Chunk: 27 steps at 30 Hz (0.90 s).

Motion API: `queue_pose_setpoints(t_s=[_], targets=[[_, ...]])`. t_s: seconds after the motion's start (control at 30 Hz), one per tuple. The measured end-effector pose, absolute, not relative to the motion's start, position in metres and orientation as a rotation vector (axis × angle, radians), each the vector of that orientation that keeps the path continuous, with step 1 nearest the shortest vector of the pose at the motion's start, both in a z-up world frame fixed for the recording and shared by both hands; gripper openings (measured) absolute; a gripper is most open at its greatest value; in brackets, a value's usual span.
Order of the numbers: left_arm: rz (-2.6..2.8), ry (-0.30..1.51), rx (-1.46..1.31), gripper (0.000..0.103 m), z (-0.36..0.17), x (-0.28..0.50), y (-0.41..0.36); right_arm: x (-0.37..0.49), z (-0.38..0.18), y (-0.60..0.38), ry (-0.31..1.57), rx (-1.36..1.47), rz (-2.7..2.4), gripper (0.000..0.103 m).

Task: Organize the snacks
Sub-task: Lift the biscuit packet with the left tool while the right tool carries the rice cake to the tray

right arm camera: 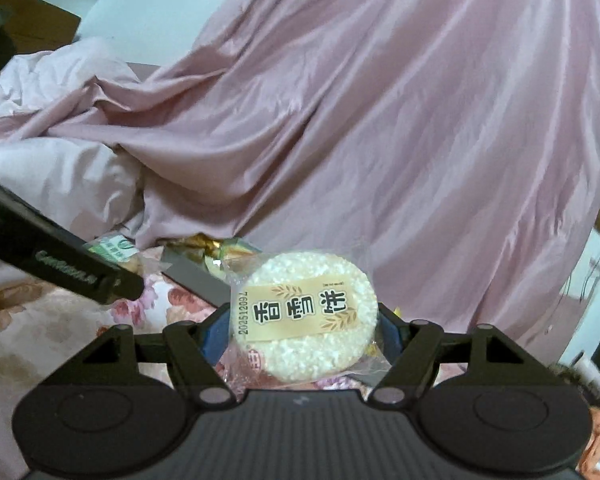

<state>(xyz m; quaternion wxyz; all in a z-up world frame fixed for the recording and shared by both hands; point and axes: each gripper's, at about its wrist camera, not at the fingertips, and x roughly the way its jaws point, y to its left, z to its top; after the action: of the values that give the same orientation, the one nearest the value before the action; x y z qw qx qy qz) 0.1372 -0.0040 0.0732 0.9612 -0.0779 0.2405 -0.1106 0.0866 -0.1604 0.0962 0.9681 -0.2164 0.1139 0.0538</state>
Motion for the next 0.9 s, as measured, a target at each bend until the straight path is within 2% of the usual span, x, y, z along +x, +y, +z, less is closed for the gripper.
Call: queue_pose_setpoints(t_s=[0.37, 0.7, 0.9], targets=[[-0.222, 0.363, -0.237, 0.051, 0.113, 0.176, -0.001, 0.088, 0.144, -0.162, 0.170, -0.579, 0.131, 0.076], [-0.232, 0.276, -0.239, 0.051, 0.095, 0.256, -0.004, 0.155, 0.106, -0.194, 0.147, -0.419, 0.003, 0.076], [-0.326, 0.328, -0.291, 0.051, 0.069, 0.298, -0.015, 0.203, 0.080, -0.204, 0.174, -0.360, -0.062, 0.076]])
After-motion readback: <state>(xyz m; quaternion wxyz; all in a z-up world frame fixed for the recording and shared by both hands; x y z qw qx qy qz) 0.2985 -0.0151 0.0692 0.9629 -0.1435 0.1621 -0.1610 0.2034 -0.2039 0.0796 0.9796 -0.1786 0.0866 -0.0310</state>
